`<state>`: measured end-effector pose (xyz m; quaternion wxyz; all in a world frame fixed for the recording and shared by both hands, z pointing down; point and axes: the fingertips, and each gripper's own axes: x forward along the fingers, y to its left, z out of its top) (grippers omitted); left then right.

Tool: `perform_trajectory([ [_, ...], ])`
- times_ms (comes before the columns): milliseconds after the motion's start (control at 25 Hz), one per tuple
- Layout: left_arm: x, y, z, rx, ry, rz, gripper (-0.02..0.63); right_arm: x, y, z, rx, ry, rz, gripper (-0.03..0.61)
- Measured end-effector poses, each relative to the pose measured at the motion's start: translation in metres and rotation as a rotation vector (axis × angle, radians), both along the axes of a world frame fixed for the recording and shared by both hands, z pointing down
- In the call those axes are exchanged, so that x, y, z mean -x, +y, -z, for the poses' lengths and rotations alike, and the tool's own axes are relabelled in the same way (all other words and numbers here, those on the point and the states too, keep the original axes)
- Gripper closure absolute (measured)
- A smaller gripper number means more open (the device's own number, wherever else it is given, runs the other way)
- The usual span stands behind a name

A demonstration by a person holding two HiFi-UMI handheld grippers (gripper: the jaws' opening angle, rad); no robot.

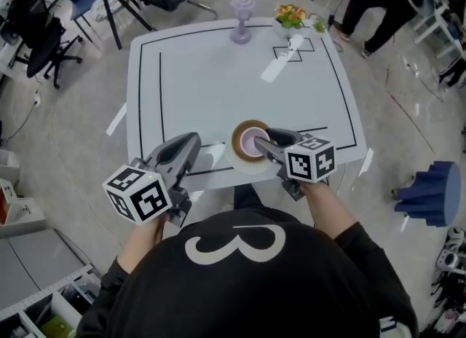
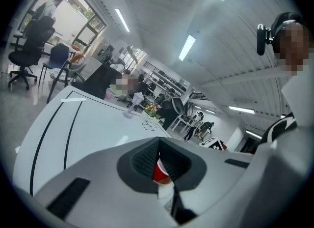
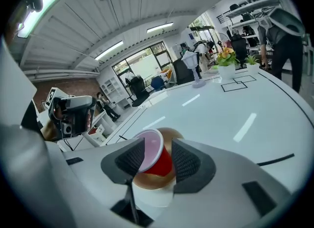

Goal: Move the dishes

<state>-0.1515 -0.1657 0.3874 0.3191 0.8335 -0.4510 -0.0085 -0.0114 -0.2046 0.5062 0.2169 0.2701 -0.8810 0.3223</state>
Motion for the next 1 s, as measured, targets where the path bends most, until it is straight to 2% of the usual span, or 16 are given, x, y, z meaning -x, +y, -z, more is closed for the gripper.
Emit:
perform_trajectory([
  [200,0.001,-0.006,-0.002,0.003,0.012,0.006,0.611,-0.002,-0.007,-0.003,-0.002,0.033,-0.005,0.482],
  [360,0.001,-0.011,-0.005,0.009,0.006,0.006,0.611,-0.004,-0.013,0.000,-0.019,0.043,-0.001,0.529],
  [720,0.011,-0.019,-0.007,0.023,0.004,0.037,0.611,0.003,-0.018,0.025,-0.016,-0.012,0.048,0.534],
  [1000,0.023,-0.025,-0.008,0.031,0.005,0.063,0.611,0.015,-0.035,0.057,-0.067,-0.062,0.059,0.534],
])
